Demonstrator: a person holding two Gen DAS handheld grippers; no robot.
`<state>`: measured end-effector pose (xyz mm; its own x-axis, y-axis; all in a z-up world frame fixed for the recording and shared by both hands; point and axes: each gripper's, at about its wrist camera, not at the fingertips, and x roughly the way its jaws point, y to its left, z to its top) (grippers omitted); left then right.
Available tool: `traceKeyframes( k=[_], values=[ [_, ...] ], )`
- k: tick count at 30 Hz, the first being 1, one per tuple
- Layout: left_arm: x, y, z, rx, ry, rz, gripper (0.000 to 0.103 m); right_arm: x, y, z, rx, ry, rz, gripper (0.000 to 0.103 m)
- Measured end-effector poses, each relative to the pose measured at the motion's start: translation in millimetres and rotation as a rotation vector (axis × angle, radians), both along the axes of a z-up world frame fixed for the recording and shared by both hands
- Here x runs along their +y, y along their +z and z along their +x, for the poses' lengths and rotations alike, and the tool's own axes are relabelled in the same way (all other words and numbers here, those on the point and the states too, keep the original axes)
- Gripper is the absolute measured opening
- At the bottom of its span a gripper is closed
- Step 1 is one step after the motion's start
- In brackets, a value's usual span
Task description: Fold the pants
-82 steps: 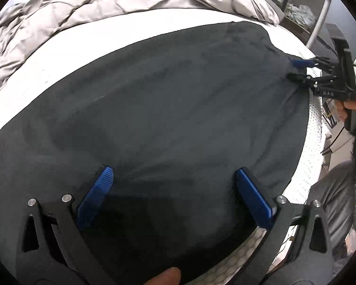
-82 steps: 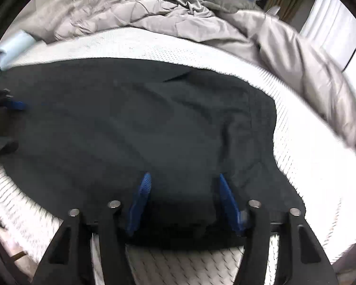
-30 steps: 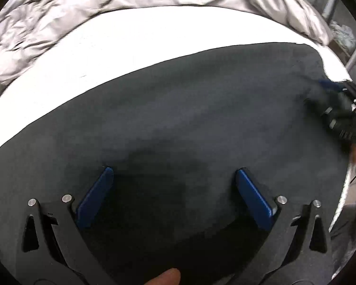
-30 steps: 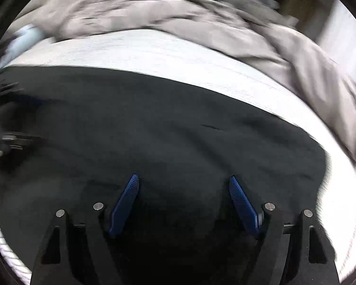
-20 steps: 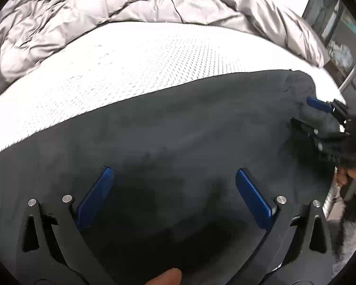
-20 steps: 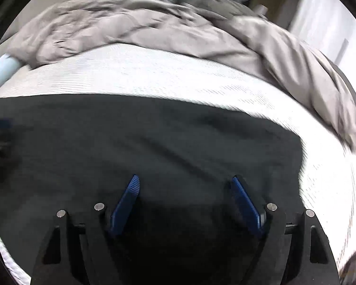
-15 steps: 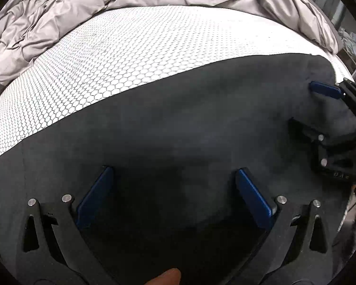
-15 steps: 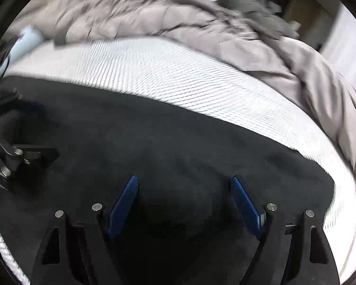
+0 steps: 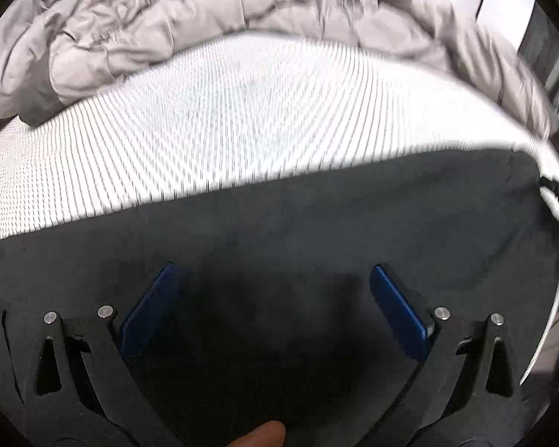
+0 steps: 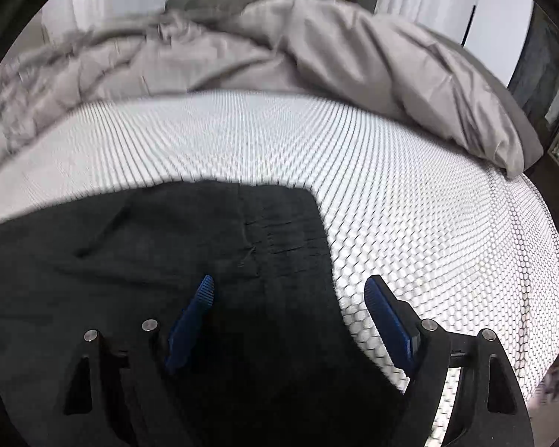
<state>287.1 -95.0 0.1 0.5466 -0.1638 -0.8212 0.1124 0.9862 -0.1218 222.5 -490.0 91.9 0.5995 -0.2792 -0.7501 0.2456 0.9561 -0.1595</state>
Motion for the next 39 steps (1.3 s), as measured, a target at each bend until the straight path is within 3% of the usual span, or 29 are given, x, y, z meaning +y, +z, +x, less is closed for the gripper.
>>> traceKeyframes(
  k=[2,4,5,8,12,15,17,22,25,27,29,31,35,37,39],
  values=[
    [2,6,8,-0.014,0.047,-0.014,0.102,-18,12,-1,-0.074,-0.039,0.059,0.082],
    [0,2,16,0.005,0.076,-0.034,0.102,-32,15,-6,-0.122,-0.088,0.168,0.063],
    [-4,-1,19,0.02,0.069,-0.045,0.102,-40,13,-5,-0.121,-0.112,0.216,0.045],
    [-17,-11,28,0.039,0.026,-0.037,0.102,-30,5,16,-0.07,-0.03,0.223,0.037],
    [-41,-23,31,0.04,-0.028,0.076,0.102,3,-8,34,0.009,0.04,0.046,0.037],
    [-42,-34,30,0.065,-0.017,0.08,0.103,-17,-27,45,0.068,-0.077,-0.005,0.035],
    [-39,-32,27,0.065,-0.004,0.075,0.103,-25,-33,44,0.106,-0.173,-0.113,0.032],
    [-36,-10,-3,0.008,-0.028,0.024,0.102,-18,8,6,-0.018,-0.109,-0.031,0.03],
    [-41,1,-36,-0.029,-0.125,-0.018,0.102,-2,20,-22,-0.051,0.033,0.053,0.03],
    [-50,-5,-55,-0.017,-0.208,-0.004,0.102,7,7,-33,-0.002,0.098,0.076,0.03],
    [-60,-17,-66,0.014,-0.253,0.063,0.102,10,-17,-33,0.106,0.113,0.011,0.03],
    [-57,-25,-72,0.006,-0.244,0.094,0.103,7,-27,-37,0.148,0.1,-0.061,0.03],
    [-31,-16,-85,-0.019,-0.169,0.026,0.102,-1,-3,-52,0.096,0.014,-0.099,0.031],
    [-29,-4,-97,-0.087,-0.157,0.001,0.102,11,7,-53,0.061,0.05,-0.056,0.031],
    [-43,1,-106,-0.118,-0.177,-0.01,0.102,54,10,-47,0.032,0.16,-0.005,0.031]
  ],
)
